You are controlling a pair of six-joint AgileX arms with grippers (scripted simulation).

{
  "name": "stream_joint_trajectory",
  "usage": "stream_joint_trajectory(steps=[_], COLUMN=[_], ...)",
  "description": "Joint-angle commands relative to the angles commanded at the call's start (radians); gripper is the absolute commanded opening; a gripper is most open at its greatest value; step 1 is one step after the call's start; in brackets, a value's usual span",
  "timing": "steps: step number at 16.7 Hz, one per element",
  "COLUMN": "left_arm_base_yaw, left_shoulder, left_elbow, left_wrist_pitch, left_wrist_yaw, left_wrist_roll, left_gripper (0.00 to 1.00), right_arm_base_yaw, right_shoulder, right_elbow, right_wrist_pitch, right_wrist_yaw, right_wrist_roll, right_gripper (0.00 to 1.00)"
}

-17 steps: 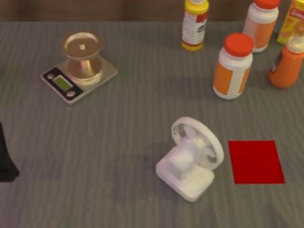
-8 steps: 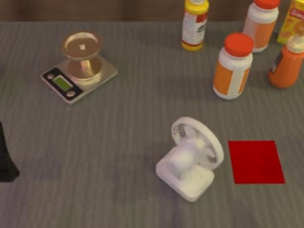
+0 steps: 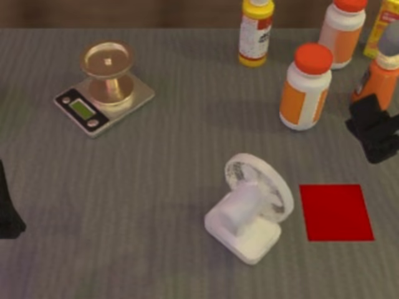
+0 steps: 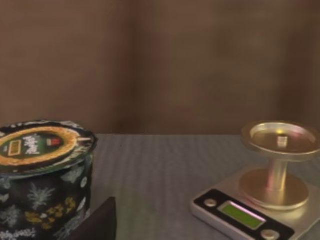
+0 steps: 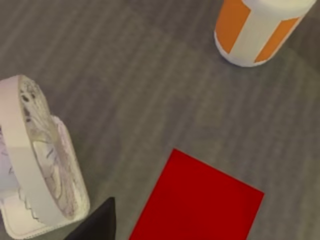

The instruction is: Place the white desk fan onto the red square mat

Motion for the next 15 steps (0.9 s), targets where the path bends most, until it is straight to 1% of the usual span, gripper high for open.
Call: stream_joint_trajectory(steps=[4,7,11,15], left_arm_base_yaw=[0.000,0.000,0.000,0.000], left_shoulder=[0.000,0.000,0.000,0.000], left_elbow=[0.000,0.000,0.000,0.000], left_wrist_pitch=[0.000,0.000,0.000,0.000], left_wrist_yaw=[0.000,0.000,0.000,0.000], left_wrist_roll=[0.000,0.000,0.000,0.000], left_gripper=[1.00,1.00,1.00,1.00], right_arm_base_yaw=[0.128,0.207,0.275,0.290], right_shoulder=[0.380,0.608,0.803,0.844], right_elbow=[0.369,0.568,0.730,0.769], right_wrist_pitch=[-0.249,-0.414,-0.569,-0.605], right_wrist_yaw=[-0.002,-0.002,-0.001,0.000], right_wrist_roll=[-0.019,-0.032,-0.043,-0.045], right_gripper=[1.00,1.00,1.00,1.00])
